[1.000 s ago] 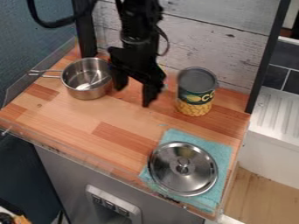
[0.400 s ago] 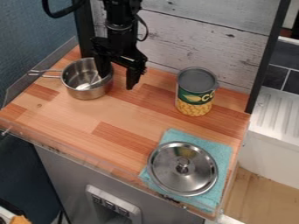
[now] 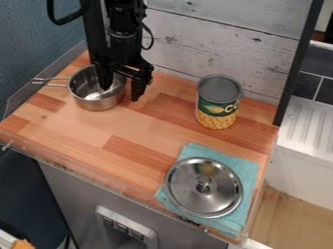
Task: Moved the pot to the right side of the table
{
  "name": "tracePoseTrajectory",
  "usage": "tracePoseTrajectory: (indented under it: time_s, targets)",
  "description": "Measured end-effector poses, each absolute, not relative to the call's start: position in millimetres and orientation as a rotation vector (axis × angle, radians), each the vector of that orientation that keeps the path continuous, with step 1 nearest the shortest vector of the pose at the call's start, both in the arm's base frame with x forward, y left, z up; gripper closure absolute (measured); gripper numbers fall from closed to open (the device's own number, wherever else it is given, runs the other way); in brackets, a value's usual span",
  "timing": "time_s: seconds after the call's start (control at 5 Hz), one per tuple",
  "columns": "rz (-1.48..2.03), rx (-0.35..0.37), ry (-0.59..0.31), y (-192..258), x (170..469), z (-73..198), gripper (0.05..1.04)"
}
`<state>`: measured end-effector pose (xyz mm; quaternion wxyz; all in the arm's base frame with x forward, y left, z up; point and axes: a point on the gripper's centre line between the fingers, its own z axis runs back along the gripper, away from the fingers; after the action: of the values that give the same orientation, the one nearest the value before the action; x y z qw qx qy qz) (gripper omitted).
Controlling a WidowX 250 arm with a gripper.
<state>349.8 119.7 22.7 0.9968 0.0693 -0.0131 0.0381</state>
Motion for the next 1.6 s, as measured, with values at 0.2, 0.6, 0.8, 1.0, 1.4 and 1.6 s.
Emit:
tracePoseTrajectory:
  time_s: [0.2, 0.6, 0.8, 1.0, 1.4, 1.6]
  targets:
    - [0.079, 0.132, -0.013, 119.7, 349.6, 13.7, 0.395]
    - [0.082, 0.123, 0.002, 119.8, 351.2, 2.7, 0.924]
    - [0.080, 0.118, 0.001, 119.1, 351.6, 2.9, 0.999]
    - [0.092, 0.120, -0.014, 117.8, 346.0, 11.8, 1.001]
    - [0.064, 0.165, -0.165, 83.1, 327.3, 74.9, 1.001]
    - [0.010, 0.147, -0.175, 56.4, 315.3, 75.4, 1.001]
